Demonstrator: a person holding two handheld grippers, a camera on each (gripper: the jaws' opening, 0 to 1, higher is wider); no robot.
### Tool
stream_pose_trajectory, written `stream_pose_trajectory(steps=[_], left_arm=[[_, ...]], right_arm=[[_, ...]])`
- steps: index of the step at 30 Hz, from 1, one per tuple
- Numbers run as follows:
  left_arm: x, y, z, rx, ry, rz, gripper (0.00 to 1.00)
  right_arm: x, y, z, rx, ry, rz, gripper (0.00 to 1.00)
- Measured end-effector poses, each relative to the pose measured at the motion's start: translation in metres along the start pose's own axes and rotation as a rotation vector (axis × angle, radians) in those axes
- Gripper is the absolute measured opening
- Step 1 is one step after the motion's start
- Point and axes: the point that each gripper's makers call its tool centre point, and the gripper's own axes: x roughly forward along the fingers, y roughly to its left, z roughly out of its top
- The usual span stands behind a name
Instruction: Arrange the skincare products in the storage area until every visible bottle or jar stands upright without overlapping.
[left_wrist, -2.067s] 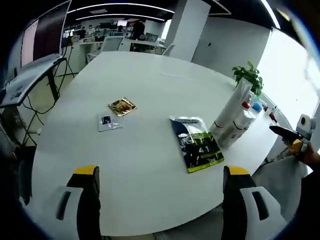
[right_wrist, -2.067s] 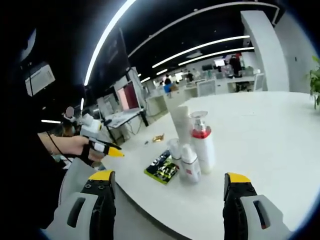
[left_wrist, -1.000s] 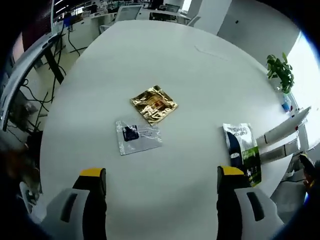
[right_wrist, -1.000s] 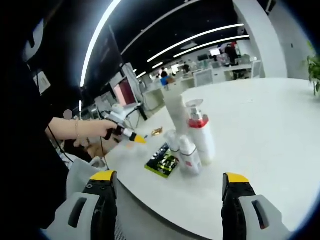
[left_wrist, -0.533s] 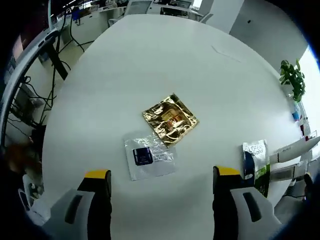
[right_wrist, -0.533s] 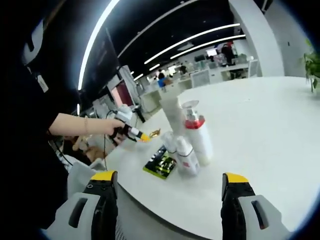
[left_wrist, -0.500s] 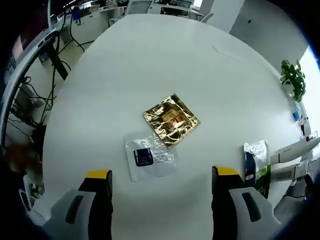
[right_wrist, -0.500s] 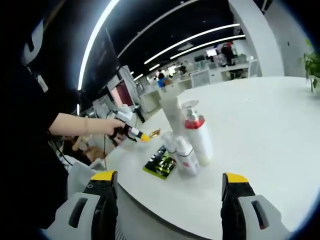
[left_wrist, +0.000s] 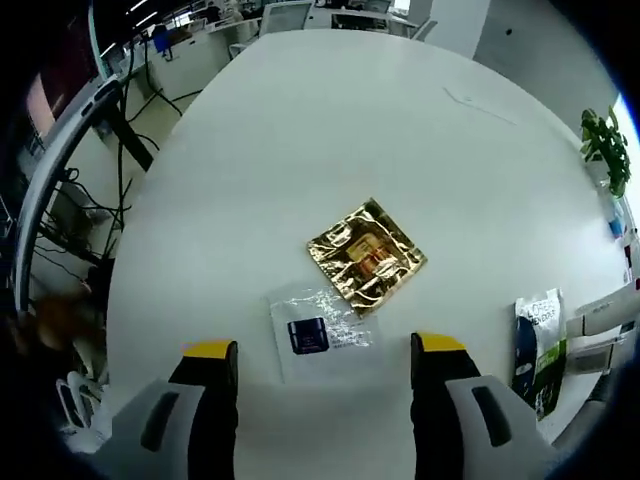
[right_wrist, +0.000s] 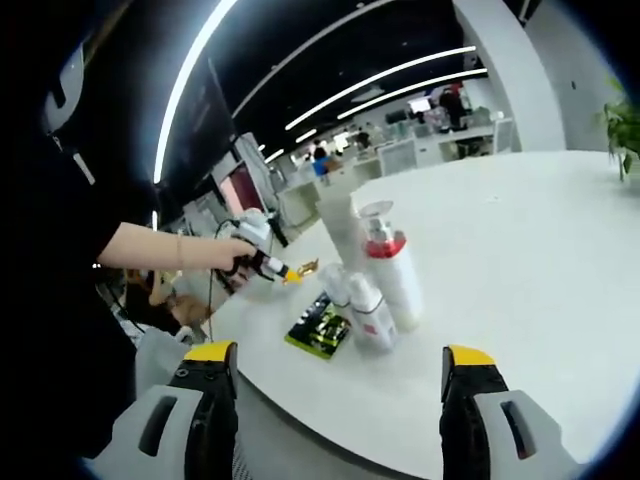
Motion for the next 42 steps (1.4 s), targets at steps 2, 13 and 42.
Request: stream_pose_trajectory(steps=[2,13,42], left_arm=[[0.001,0.000,0.000,0.010,0.000,0.010,0.61],[0.006,-0.003,0.009,-0.012,-0.021,-0.007,0.49],[0.001,0.004,0.003,-0.002,-0.027,-0.039,0.36]], right_arm=[[0.000,0.002,0.000,0.000,-0.001,0.000,0.86],[0.000,0.001,-0.001,0.002,0.003,-0.001,0.85],[0.000,0.000,-0.001,-0.008,0.006,-0.012,0.83]])
